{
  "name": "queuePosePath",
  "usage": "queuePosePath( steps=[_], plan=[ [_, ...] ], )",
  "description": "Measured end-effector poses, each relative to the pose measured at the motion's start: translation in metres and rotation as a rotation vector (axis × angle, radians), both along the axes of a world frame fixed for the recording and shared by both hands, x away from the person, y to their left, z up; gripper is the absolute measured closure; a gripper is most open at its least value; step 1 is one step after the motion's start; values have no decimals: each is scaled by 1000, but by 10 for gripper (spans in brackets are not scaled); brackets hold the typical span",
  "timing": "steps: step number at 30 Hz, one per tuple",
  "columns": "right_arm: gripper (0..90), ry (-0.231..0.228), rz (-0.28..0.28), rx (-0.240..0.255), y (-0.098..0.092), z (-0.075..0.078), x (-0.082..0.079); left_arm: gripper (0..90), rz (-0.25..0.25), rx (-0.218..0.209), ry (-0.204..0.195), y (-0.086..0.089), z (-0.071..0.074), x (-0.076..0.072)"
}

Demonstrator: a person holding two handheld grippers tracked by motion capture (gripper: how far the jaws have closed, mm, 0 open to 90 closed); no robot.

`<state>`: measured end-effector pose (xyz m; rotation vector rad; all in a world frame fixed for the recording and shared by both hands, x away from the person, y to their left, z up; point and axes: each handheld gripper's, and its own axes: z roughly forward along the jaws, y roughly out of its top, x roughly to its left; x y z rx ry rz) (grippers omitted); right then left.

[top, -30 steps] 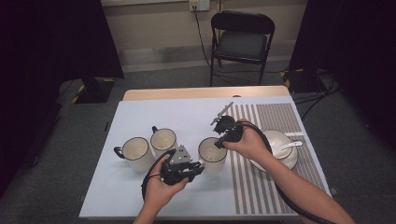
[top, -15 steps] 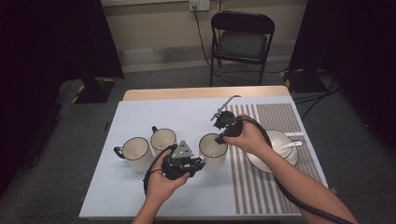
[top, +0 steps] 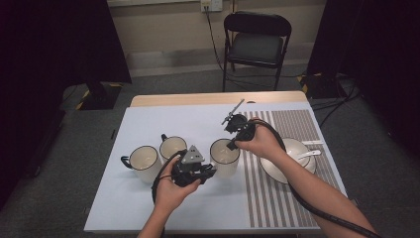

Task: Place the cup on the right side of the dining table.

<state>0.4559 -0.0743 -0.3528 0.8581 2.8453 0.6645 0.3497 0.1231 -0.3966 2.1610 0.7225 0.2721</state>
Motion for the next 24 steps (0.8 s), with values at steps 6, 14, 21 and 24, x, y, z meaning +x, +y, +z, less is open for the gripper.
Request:
queuePosePath(
  steps=[6, 14, 21, 24],
  plan=[
    [831, -1, 5, -9, -1, 2, 5, 772, 3, 0, 2, -2, 1, 6],
    [831, -1, 6, -20, -2, 4, 14, 773, 10, -4, 1, -4, 2, 14],
    [831, -1, 2, -27, -3, 7, 21, 773, 15, -2, -4, -5, 4, 20],
    [831, -2, 2, -26, -3, 9, 23, 773, 17, 0, -7, -5, 7, 23]
  ],
)
